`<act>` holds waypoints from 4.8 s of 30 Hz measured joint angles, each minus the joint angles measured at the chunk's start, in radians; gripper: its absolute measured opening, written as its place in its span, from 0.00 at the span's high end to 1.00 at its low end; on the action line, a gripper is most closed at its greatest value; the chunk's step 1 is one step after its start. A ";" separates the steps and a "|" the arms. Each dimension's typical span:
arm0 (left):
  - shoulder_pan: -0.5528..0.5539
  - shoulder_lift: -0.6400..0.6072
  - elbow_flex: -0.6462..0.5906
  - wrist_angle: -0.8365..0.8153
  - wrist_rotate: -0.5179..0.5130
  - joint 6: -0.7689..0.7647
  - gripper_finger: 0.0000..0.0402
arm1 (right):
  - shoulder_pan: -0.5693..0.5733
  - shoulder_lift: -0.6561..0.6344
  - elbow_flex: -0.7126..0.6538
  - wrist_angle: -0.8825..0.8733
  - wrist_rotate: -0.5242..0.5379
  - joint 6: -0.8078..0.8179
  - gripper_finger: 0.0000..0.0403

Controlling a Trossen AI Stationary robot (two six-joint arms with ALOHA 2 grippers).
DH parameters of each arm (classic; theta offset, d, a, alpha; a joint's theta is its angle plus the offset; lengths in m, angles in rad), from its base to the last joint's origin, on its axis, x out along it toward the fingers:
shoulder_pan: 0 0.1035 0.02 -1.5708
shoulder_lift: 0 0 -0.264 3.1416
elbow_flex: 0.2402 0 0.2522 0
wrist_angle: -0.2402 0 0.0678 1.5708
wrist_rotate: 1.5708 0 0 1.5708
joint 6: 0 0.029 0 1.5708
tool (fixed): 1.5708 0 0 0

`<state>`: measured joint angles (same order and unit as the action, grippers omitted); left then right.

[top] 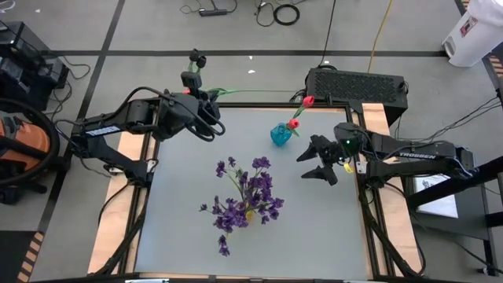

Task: Sort flowers into vase by color
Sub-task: Put the pink flower into the blue vase

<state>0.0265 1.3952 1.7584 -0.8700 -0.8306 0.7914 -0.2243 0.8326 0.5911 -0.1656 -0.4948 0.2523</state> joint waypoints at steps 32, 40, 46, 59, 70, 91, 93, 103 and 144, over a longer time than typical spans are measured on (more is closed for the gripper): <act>0.214 0.141 0.000 0.128 -0.072 0.277 0.97 | 0.109 0.126 0.791 -0.458 0.828 -0.663 0.14; 0.257 0.218 0.000 0.307 -0.088 0.481 0.97 | 0.109 0.291 0.796 -0.441 1.102 -0.938 0.14; 0.257 0.242 0.000 0.387 -0.092 0.574 0.97 | 0.109 0.408 0.796 -0.336 1.220 -1.061 0.14; 0.240 0.242 0.000 0.491 -0.081 0.716 0.97 | 0.072 0.512 0.796 0.051 1.276 -1.301 0.14; 0.175 0.241 0.001 0.627 -0.022 0.797 0.97 | 0.054 0.553 0.795 0.089 1.283 -1.323 0.14; 0.161 0.241 0.001 0.625 0.003 0.784 0.97 | 0.054 0.553 0.795 0.087 1.311 -1.345 0.68; 0.161 0.241 0.001 0.624 0.002 0.784 0.97 | 0.054 0.553 0.795 0.087 1.311 -1.360 0.76; 0.160 0.241 0.001 0.622 -0.015 0.781 0.97 | 0.054 0.553 0.796 0.088 1.348 -1.409 0.99; 0.073 -0.029 0.002 0.700 -0.215 0.401 0.63 | -0.086 0.259 0.797 0.027 1.090 -0.949 1.00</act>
<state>0.1000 1.3660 1.7599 -0.1696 -1.0458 1.1924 -0.3107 1.0915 1.3880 -0.1384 0.5952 -0.6967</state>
